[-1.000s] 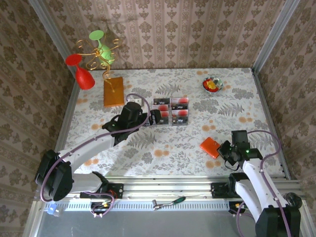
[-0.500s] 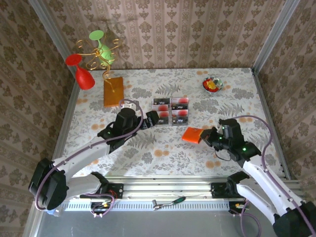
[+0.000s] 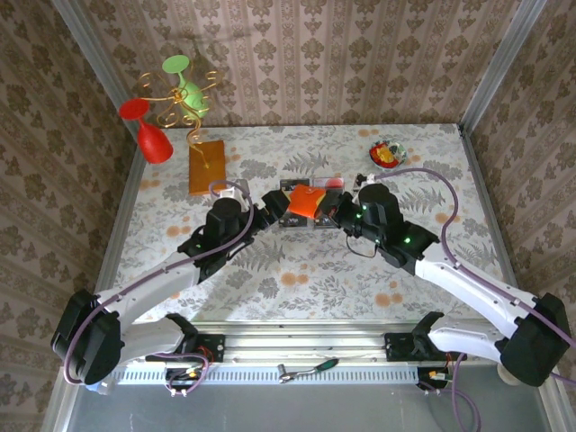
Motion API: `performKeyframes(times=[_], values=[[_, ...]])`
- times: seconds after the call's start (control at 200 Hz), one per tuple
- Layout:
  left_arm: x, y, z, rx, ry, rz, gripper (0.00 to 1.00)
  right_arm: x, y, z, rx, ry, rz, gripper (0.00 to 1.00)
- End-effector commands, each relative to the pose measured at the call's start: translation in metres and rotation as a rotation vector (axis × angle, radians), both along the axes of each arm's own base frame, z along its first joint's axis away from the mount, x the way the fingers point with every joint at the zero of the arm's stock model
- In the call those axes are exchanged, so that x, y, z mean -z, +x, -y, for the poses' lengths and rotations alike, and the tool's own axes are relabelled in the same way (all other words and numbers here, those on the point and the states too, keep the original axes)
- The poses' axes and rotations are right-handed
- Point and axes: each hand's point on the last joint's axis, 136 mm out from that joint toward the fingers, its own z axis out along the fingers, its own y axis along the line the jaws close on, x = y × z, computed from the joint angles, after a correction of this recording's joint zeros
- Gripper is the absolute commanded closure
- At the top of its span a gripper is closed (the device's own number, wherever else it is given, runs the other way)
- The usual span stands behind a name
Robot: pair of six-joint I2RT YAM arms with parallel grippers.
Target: Put the credit cards into the card holder
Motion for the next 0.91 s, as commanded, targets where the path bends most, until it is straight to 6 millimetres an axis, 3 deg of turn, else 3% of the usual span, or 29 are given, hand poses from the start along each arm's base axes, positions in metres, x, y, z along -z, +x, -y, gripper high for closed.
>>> performKeyframes(times=[0.0,0.265,0.54,0.9], values=[[-0.021,0.005,0.003,-0.024,-0.086,0.037,0.04,-0.029,0.014,-0.003,0.079,0.088,0.068,1.00],[-0.034,0.017,0.013,-0.040,-0.174,0.084,0.19,-0.021,0.015,-0.015,0.066,0.145,0.043,1.00],[-0.021,0.016,0.015,-0.057,-0.197,0.048,0.18,-0.024,0.015,-0.013,0.077,0.159,0.055,1.00],[-0.040,0.023,0.028,-0.044,-0.322,0.085,0.32,-0.018,0.015,-0.017,0.069,0.185,0.038,1.00]])
